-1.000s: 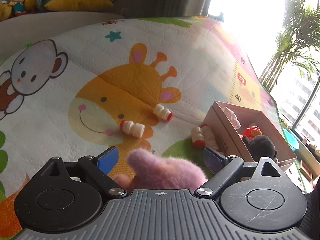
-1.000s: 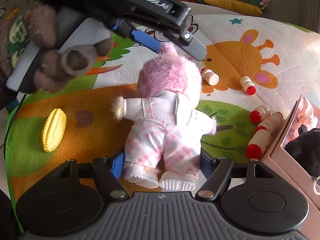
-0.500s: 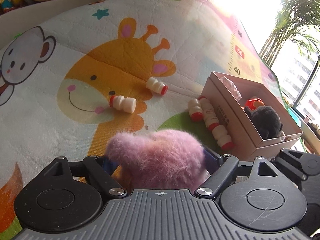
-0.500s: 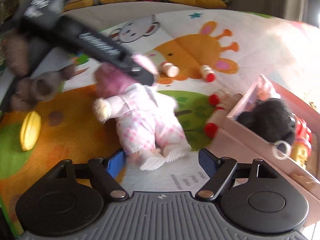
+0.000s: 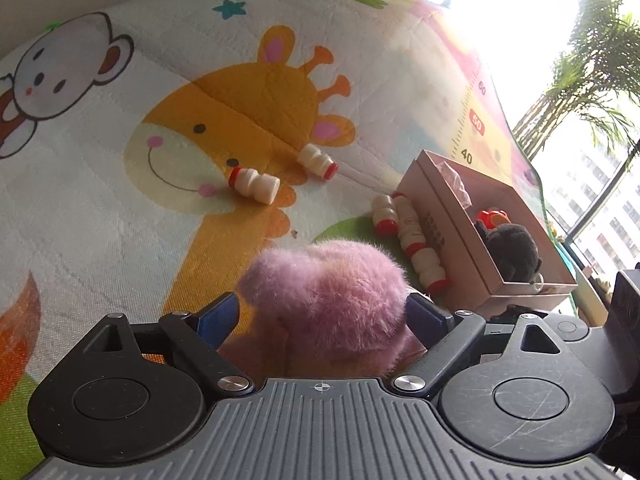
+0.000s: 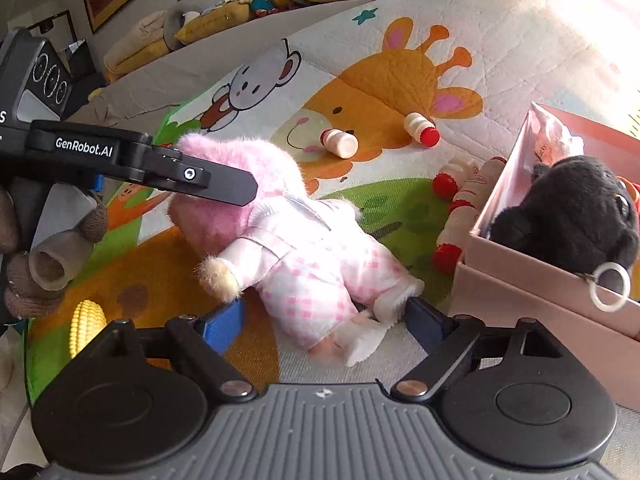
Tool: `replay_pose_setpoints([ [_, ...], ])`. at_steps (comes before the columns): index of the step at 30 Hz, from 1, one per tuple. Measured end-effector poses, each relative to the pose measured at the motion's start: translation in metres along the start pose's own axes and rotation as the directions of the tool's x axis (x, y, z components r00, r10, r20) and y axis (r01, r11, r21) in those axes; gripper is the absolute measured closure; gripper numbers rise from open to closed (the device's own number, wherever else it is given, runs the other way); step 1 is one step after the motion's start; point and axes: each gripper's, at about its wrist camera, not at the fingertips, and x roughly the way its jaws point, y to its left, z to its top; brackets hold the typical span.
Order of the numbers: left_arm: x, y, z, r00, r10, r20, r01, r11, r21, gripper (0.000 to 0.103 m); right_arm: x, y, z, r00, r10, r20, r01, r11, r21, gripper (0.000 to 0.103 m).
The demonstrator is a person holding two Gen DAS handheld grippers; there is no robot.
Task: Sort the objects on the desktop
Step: 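Lift the pink plush doll with both tools and carry it toward the box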
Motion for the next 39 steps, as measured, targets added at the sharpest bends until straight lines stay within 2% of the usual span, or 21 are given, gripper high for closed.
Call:
replay_pose_setpoints([
  [3,0.006,-0.001,-0.002,1.000,-0.014,-0.004,0.014,1.000,-0.003,0.014,0.010,0.012,0.002,0.999,-0.054,0.005,0.054,0.997,-0.047,0.015],
  [5,0.005,-0.002,-0.003,1.000,-0.004,0.002,0.004,1.000,-0.008,0.016,0.012,0.015,0.002,0.996,-0.090,0.012,0.091,0.993,-0.072,0.027],
  [6,0.003,-0.002,-0.005,1.000,0.003,0.004,-0.003,1.000,-0.012,0.017,0.011,0.015,0.002,0.995,-0.095,0.014,0.096,0.993,-0.074,0.030],
  [10,-0.007,-0.009,-0.010,1.000,0.004,-0.003,-0.004,1.000,-0.016,0.023,0.000,0.012,-0.003,0.996,-0.085,0.023,0.086,0.995,-0.055,0.031],
  [16,-0.025,-0.040,-0.017,1.000,-0.016,0.012,0.015,0.999,0.049,0.023,-0.029,0.009,-0.016,0.994,-0.092,0.064,0.095,0.995,-0.042,0.031],
  [25,-0.021,-0.107,-0.035,0.995,-0.094,-0.034,0.098,0.985,0.142,0.023,-0.093,-0.009,-0.054,0.980,-0.178,0.090,0.181,0.983,-0.025,0.031],
  [30,-0.010,-0.149,-0.047,0.986,-0.160,-0.048,0.166,0.972,0.165,0.023,-0.136,-0.027,-0.080,0.960,-0.256,0.113,0.255,0.967,0.024,0.031],
  [39,-0.004,-0.219,-0.060,0.967,-0.247,-0.064,0.255,0.934,0.251,0.027,-0.204,-0.055,-0.106,0.904,-0.385,0.185,0.379,0.923,0.068,0.031],
])
